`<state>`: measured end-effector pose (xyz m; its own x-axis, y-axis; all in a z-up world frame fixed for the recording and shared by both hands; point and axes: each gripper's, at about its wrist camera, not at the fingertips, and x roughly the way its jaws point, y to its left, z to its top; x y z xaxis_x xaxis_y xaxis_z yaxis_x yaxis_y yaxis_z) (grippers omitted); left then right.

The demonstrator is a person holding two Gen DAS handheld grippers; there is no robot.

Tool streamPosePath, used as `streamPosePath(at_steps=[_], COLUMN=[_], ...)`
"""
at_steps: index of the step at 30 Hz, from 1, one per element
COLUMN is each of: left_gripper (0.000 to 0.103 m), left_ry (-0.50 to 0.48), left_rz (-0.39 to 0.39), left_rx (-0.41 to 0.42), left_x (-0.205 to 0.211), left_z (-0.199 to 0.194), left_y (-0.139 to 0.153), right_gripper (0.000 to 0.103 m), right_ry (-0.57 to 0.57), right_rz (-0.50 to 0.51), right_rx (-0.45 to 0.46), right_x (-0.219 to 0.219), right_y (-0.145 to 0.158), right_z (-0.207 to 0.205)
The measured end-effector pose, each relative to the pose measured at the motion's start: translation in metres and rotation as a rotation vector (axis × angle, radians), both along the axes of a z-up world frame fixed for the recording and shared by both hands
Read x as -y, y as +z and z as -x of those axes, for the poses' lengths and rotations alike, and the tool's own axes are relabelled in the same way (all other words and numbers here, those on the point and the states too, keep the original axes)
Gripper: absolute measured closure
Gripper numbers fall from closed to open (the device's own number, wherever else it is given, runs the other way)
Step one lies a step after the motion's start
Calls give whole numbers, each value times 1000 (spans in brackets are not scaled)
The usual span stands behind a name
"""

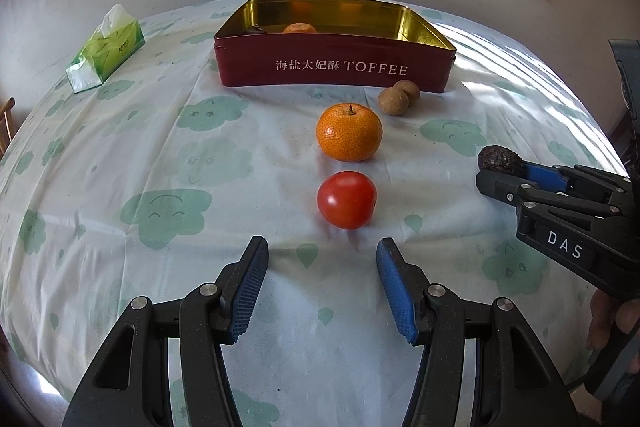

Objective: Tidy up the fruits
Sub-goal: 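Grasp the large wrinkled avocado with the right tool while the left tool grasps the red tomato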

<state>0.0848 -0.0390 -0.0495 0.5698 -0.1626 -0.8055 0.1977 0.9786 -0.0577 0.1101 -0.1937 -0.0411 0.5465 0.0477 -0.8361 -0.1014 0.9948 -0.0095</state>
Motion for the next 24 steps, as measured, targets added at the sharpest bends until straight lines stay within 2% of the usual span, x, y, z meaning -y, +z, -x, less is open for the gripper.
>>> streamPosePath(at_steps=[15,24], left_gripper=[46,60], left_ry=[5,-7], left_rz=[-4,-14], left_rx=[4,22], left_x=[9,12], left_z=[-20,-24], left_y=[0,0], right_gripper=[70,70], right_ry=[-30,-34], right_rz=[0,-4], right_rx=[20,25], right_x=[11,12], right_y=[-1,-1], right_z=[-2,-2])
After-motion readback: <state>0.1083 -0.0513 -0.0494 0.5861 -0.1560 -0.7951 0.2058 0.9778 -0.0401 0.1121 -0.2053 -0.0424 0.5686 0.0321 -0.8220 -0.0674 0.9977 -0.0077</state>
